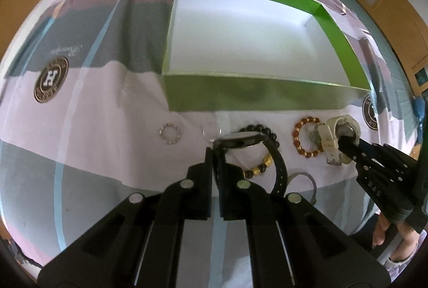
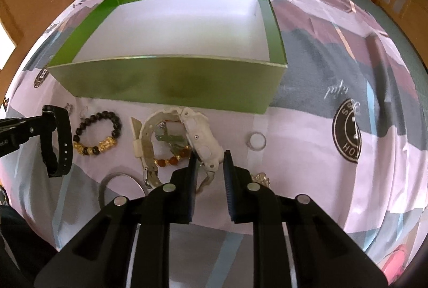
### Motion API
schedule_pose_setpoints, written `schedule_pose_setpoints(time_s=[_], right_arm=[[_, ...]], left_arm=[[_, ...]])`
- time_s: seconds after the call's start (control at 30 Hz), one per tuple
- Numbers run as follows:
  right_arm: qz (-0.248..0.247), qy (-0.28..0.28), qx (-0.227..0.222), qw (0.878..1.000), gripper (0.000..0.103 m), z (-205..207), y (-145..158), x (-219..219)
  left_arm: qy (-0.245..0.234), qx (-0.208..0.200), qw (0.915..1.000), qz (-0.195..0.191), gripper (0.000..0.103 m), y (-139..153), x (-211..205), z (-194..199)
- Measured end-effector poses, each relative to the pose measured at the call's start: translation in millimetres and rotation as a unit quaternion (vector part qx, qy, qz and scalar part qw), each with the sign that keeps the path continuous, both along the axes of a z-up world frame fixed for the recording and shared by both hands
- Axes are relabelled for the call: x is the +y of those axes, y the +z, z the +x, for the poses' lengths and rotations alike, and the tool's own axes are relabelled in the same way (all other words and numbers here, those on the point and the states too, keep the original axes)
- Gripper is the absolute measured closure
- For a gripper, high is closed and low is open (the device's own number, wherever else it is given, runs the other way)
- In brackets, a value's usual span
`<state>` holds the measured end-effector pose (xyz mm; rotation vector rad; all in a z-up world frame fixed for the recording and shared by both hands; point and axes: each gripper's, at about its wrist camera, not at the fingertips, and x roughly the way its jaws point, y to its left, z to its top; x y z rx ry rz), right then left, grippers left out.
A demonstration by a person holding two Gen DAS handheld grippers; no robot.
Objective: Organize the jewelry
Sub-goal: 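Lift both held watches and carry them over the green box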
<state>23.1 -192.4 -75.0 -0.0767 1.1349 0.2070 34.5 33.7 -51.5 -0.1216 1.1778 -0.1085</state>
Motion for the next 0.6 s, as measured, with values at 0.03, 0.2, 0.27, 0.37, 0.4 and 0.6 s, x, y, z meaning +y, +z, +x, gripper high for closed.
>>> schedule_pose_setpoints(time_s=[0.03, 0.2, 0.27, 0.37, 0.4, 0.6], right_arm=[[0.0, -0.003, 0.001, 1.0, 0.084, 0.5, -0.5, -1.3], [-0.001, -0.011, -0.01, 1.0, 0.084, 2.6, 1.5, -0.9], [0.002, -0.01, -0.018, 1.0, 0.084, 3.0, 2.7, 1.0], [0.014, -0.001, -0.037, 0.999, 0.084, 1.7, 6.0, 6.4], [0.017, 0.003, -0.045, 0.999, 0.084, 0.7, 7.6, 8.7], [0.043, 0.016, -0.088, 0.995, 0.084, -4.9, 21.5, 13.3]], left_arm=[[0.0, -0.007, 1.0, 0.004, 0.1, 3.1, -3.5, 1.1], [-0.001, -0.043, 0.9991, 0.002, 0.1, 22.2, -15.8, 2.9], [0.0, -0.055, 0.9985, 0.005, 0.1, 28.5, -18.5, 2.7], [0.002, -0.062, 0.998, 0.01, 0.1, 34.1, -17.8, 1.7], [0.003, -0.063, 0.998, 0.011, 0.1, 35.1, -16.3, 1.5], [0.019, -0.082, 0.9963, 0.016, 0.1, 43.1, -6.8, -1.3]])
